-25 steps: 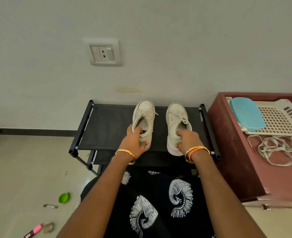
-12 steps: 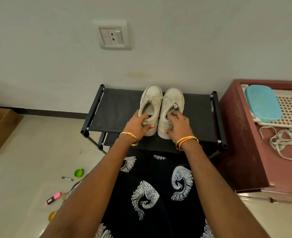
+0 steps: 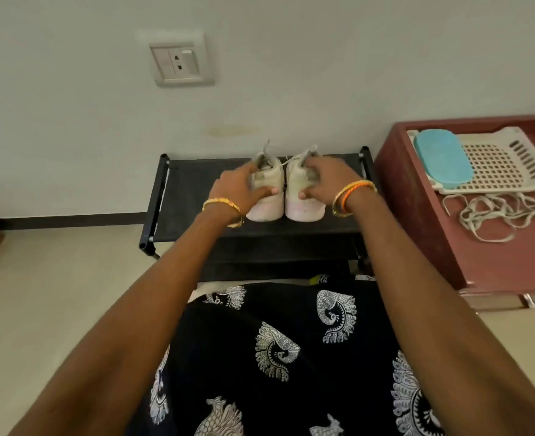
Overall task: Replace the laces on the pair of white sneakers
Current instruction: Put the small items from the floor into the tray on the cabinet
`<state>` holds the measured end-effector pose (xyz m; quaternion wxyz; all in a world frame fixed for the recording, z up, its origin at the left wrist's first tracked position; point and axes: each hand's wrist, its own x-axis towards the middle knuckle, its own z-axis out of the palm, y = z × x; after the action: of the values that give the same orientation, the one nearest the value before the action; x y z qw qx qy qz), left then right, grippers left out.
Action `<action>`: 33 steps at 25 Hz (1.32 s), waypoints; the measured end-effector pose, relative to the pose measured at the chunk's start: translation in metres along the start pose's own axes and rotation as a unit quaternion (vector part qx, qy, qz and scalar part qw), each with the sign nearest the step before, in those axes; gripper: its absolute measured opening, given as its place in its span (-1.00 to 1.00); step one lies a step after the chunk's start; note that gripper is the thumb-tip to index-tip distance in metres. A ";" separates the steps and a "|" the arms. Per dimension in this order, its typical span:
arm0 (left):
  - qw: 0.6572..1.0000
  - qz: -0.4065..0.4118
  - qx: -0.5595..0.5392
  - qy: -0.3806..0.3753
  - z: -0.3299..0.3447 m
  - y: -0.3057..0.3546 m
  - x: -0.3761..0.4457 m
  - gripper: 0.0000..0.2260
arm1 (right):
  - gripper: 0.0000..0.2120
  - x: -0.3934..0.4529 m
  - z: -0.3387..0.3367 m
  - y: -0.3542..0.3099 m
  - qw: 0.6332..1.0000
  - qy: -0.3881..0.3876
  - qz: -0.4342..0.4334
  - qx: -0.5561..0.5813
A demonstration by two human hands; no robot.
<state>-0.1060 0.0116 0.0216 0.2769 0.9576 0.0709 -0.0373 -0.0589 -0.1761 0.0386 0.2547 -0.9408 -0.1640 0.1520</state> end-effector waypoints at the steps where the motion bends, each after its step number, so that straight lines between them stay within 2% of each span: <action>1: 1.000 0.000 -0.016 -0.016 -0.014 0.007 0.000 -0.55 | -0.43 -0.004 -0.019 -0.009 1.000 -0.010 -0.001 -0.029; 4: 0.992 -0.016 -0.088 -0.088 -0.050 0.032 -0.014 -0.58 | -0.42 -0.031 -0.064 -0.030 0.998 -0.043 0.013 -0.038; 8: 0.968 -0.074 -0.164 -0.173 -0.084 0.065 -0.049 -0.59 | -0.67 -0.073 -0.101 -0.036 0.987 -0.137 0.044 0.065; 14: 0.947 -0.108 -0.178 -0.244 -0.065 0.054 -0.095 -0.77 | -0.61 -0.104 -0.073 -0.021 0.971 -0.198 0.076 0.112; 18: 0.952 -0.122 -0.137 -0.247 -0.030 0.034 -0.111 -0.72 | -0.68 -0.121 -0.031 -0.010 0.966 -0.216 0.076 0.122; 24: 0.952 -0.129 -0.164 -0.225 0.000 0.010 -0.146 -0.74 | -0.80 -0.147 -0.004 -0.005 0.968 -0.210 0.044 0.133; 28: 0.968 -0.125 -0.073 -0.206 0.021 0.004 -0.149 -0.72 | -0.78 -0.142 0.017 0.000 0.971 -0.208 0.042 0.110; 30: 0.977 -0.132 -0.052 -0.157 0.039 0.001 -0.147 -0.71 | -0.75 -0.132 0.040 0.011 0.981 -0.172 0.045 0.077; 33: 0.979 -0.163 -0.085 -0.084 0.072 -0.009 -0.141 -0.71 | -0.78 -0.123 0.083 0.029 0.994 -0.076 0.041 0.066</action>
<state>-0.2491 -0.0362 -0.0282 0.3527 0.8994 0.2056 -0.1561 -0.1933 -0.2115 -0.0201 0.2969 -0.9135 -0.1333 0.2443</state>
